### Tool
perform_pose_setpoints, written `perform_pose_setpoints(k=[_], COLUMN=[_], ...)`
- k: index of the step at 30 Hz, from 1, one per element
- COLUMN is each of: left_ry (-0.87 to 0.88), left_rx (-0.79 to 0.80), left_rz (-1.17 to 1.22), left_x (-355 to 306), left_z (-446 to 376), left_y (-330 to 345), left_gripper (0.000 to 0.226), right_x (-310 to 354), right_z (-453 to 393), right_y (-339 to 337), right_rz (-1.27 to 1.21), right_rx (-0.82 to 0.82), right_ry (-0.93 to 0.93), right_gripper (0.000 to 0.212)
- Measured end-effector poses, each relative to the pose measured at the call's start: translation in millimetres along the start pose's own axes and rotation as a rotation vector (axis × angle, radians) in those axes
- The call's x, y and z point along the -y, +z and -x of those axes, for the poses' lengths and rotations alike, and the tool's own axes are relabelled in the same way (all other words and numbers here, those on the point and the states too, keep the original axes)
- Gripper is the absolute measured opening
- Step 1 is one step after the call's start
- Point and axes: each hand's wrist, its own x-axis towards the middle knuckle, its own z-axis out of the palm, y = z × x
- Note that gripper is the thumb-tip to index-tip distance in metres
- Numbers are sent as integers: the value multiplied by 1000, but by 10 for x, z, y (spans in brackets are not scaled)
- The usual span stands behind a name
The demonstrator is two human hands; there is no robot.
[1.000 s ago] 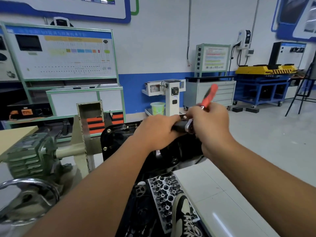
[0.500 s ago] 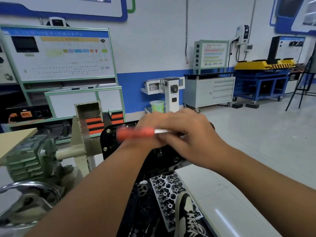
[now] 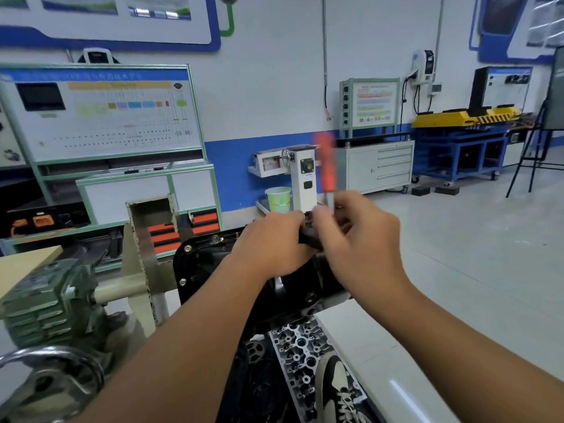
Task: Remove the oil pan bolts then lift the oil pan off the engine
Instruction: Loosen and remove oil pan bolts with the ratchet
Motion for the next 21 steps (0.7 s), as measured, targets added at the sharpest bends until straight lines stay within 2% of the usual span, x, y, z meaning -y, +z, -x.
perform_pose_setpoints(k=[1, 2, 5, 6, 7, 10, 11, 12, 14, 15, 16, 18, 21], left_ry=[-14, -25, -33, -23, -14, -56, -65, -45, 2, -3, -8, -3, -88], left_rx=[3, 19, 65, 65, 58, 56, 60, 63, 107, 125, 116, 77, 49], left_rz=[3, -9, 5, 16, 28, 94, 99, 86, 68, 109, 159, 227, 529], left_x=[-6, 11, 37, 36, 28, 6, 15, 30, 46, 35, 30, 46, 197], left_z=[1, -15, -21, -12, -8, -36, -32, -32, -31, -14, -14, -54, -75], left_y=[3, 17, 10, 11, 10, 19, 18, 16, 3, -2, -1, -15, -35], left_gripper=[31, 29, 22, 20, 22, 33, 35, 36, 29, 19, 14, 17, 27], right_x=[-4, 13, 89, 81, 49, 48, 61, 66, 104, 94, 71, 15, -89], right_z=[18, 26, 64, 51, 40, 31, 40, 54, 67, 59, 29, -1, -20], right_y=[16, 4, -71, -103, -100, -6, 5, -10, -88, -113, -124, -91, -92], right_rz=[-100, -98, 231, 282, 265, -165, -231, -172, 121, 258, 333, 289, -167], right_rx=[-36, -24, 268, 313, 278, 42, 27, 64, 292, 371, 400, 245, -34], right_ry=[141, 132, -414, -470, -400, 248, 308, 200, -252, -413, -453, -282, 256], right_gripper=[11, 9, 21, 23, 19, 5, 6, 7, 5, 12, 16, 16, 8])
